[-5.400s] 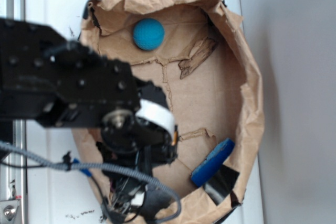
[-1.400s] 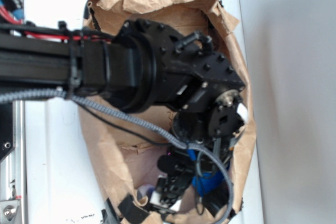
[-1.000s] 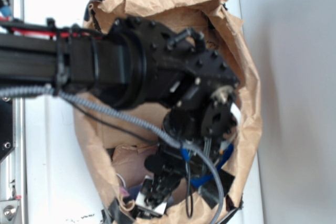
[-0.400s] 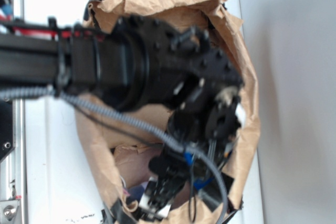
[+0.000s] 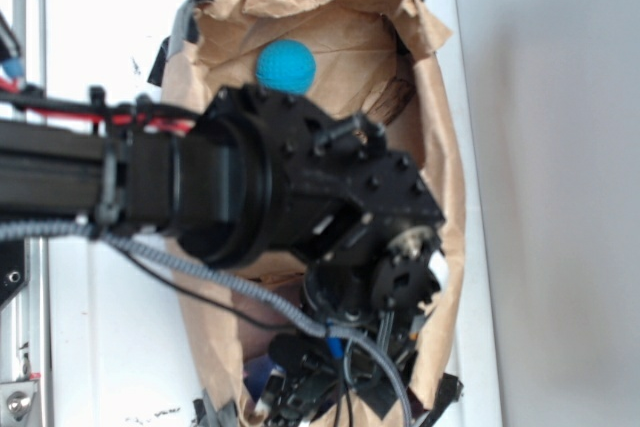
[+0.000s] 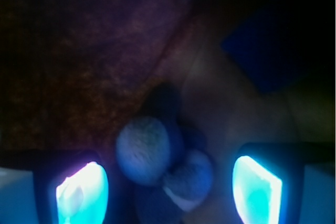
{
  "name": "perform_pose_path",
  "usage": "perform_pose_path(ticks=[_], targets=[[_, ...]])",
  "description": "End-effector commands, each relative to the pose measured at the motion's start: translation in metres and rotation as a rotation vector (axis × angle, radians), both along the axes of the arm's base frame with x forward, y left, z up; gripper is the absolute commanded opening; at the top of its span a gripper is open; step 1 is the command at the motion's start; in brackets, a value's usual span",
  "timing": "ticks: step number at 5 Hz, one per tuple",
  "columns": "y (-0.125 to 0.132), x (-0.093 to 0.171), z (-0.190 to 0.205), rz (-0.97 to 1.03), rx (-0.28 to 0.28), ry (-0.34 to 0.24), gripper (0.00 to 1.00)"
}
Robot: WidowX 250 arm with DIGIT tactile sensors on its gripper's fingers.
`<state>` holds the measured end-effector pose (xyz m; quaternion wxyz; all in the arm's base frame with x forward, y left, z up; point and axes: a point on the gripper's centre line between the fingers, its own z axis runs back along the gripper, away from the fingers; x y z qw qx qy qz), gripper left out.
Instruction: Grab the gray animal.
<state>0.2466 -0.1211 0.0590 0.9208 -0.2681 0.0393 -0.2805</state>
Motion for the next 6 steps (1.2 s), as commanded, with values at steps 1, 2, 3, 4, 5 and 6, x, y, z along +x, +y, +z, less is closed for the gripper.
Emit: perform_pose_path(ticks=[1,2,3,4,5,6], targets=[[-0.006,-0.003,-0.023,-0.035,0.064,-0.038,0.0],[-0.002,0.0,-0.02,-0.032,0.058,-0.068,0.0],[0.002,0.001,-0.014,-0.005,0.047,-0.087,0.0],[0.007,0.003,-0.013,0.005,0.04,-0.087,0.0],[0.022,0.004,0.012,0.053,0.008,-0.133,0.0],[0.055,0.006,0.057,0.187,-0.016,-0.184,0.0]])
